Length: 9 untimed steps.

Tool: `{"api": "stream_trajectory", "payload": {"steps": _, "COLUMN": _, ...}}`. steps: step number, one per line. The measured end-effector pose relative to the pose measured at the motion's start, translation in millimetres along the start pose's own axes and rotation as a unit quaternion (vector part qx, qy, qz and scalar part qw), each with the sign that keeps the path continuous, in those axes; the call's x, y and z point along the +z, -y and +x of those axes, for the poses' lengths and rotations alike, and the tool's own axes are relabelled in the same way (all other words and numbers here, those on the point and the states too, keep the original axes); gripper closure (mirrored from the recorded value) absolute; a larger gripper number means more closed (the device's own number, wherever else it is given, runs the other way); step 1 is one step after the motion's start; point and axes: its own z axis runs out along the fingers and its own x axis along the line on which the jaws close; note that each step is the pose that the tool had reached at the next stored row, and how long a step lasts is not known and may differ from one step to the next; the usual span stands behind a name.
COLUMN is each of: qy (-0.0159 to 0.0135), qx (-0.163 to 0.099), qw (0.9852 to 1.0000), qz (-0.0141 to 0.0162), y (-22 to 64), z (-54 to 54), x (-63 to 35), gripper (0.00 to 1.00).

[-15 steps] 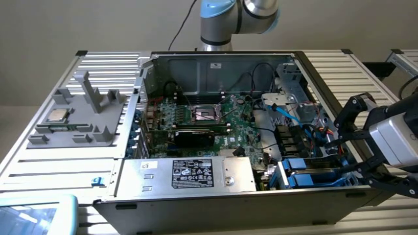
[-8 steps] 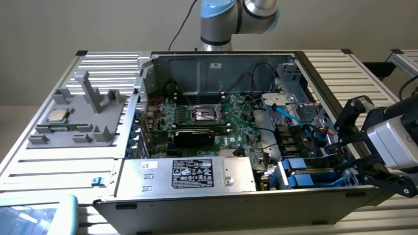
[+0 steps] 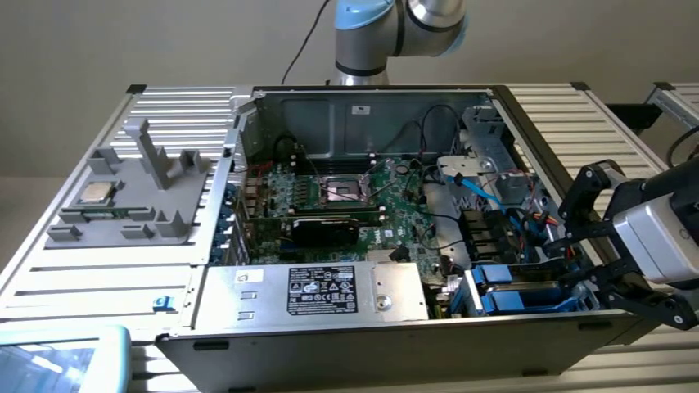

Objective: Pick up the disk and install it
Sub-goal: 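Insert the first disk wire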

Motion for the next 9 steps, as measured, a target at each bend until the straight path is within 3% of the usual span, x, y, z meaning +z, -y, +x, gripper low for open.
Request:
{"api": "stream_trajectory", "payload": {"steps": 3, "qy": 0.0003, "qx": 0.000, "qw": 1.0000, "qz": 0.0000, "y": -0.1, "z": 0.3, "x": -0.1, "gripper": 0.62}}
{"api": "stream_trajectory", "payload": {"steps": 5, "qy": 0.0049, "qx": -0.001, "qw": 1.0000, "qz": 0.0013, "y": -0.6, "z": 1.9, "x": -0.6, "gripper": 0.62}}
{"api": "stream_trajectory", "payload": {"steps": 9, "qy": 0.0055, "qx": -0.001, "qw": 1.0000, "qz": 0.0015, "y": -0.6, "z": 1.9, "x": -0.9, "gripper": 0.62}}
